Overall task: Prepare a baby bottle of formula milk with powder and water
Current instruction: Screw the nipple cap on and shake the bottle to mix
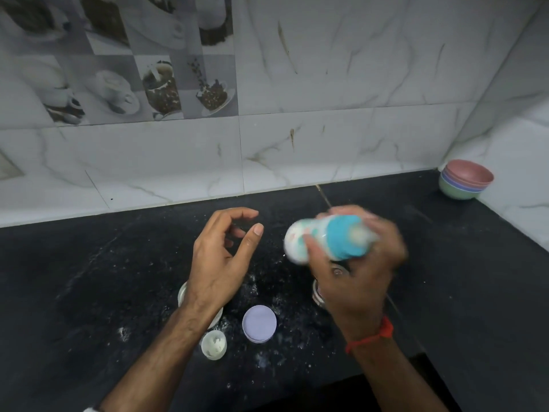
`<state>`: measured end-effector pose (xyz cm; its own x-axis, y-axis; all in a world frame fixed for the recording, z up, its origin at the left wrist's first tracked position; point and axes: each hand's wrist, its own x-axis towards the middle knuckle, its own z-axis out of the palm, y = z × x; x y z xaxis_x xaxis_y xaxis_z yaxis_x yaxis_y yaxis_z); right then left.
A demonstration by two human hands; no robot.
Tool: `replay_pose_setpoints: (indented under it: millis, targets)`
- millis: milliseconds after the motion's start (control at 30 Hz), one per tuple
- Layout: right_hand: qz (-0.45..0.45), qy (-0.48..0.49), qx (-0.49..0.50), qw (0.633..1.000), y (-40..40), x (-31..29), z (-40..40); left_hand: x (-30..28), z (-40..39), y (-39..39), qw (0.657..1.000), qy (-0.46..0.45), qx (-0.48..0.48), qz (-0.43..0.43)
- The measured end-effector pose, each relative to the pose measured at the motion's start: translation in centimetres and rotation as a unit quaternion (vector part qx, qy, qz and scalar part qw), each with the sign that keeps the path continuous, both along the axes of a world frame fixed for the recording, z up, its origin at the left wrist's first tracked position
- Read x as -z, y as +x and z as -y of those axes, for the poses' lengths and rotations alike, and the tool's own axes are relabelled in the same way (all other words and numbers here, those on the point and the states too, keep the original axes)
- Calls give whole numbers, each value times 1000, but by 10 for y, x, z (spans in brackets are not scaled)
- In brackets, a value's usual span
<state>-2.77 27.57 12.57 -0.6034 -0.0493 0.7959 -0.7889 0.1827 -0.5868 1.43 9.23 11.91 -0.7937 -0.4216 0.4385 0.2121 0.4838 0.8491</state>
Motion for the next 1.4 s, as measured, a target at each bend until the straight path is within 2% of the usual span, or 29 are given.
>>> replay_pose_setpoints:
  millis: [67, 100, 167, 267, 300, 333, 433, 500, 600, 633, 667, 700, 733, 767, 900, 1000, 1100, 1233, 1300, 1400]
  targets:
    - [150, 172, -23, 973, -1, 22, 2, -1, -1, 0, 1000, -3, 2, -4]
    - [181, 210, -24, 961, 0, 30, -1, -1, -1, 1, 1000, -5, 6, -7]
    - [152, 146, -17, 977, 2, 18, -5, -2, 0, 1, 1000, -10, 7, -12]
    - [41, -18, -19, 999, 3, -10, -4, 1, 1, 0, 1000, -2, 0, -2]
    - [17, -37, -18, 999, 2, -7, -2, 1, 1, 0, 1000, 3, -1, -1]
    - [25, -15, -9, 1000, 1, 1, 1, 0, 0, 0, 1000, 2, 0, -2]
    - [163, 122, -14, 979, 2, 21, -2, -1, -2, 1, 1000, -8, 8, -8]
    - [135, 79, -11, 988, 6, 10, -6, -1, -1, 2, 1000, -11, 8, -9]
    - [32, -65, -47, 996, 8, -7, -3, 1, -2, 1, 1000, 2, 5, -7]
    - [14, -59, -41, 997, 5, 0, 0, 0, -3, 1, 1000, 7, 6, -6]
    - [38, -10, -28, 999, 2, 9, 2, 0, -5, 1, 1000, 11, 10, -7]
    - [100, 67, -24, 992, -2, 19, 2, 1, -6, 0, 1000, 11, 16, -8]
    - [174, 134, -29, 975, -3, 26, 1, 1, -8, 0, 1000, 6, 21, -10]
    - [221, 155, -28, 962, -3, 32, 0, 2, -9, 1, 1000, -2, 28, -9]
    - [265, 27, -30, 964, -2, 16, -3, 14, -14, 3, 998, -5, 57, 16]
    - [287, -52, -63, 955, -3, -8, -2, 23, -21, 7, 988, 52, 126, 73]
    - [351, -128, -111, 921, 0, -30, -1, 20, -36, 10, 962, 105, 220, 119]
    - [395, -144, -187, 888, 0, -45, -10, 9, -52, 10, 938, 214, 247, 112]
    - [394, -140, -226, 880, -3, -50, -17, 1, -57, 8, 910, 302, 261, 113]
    - [375, -108, -249, 886, -3, -60, -24, -13, -62, 5, 845, 429, 291, 134]
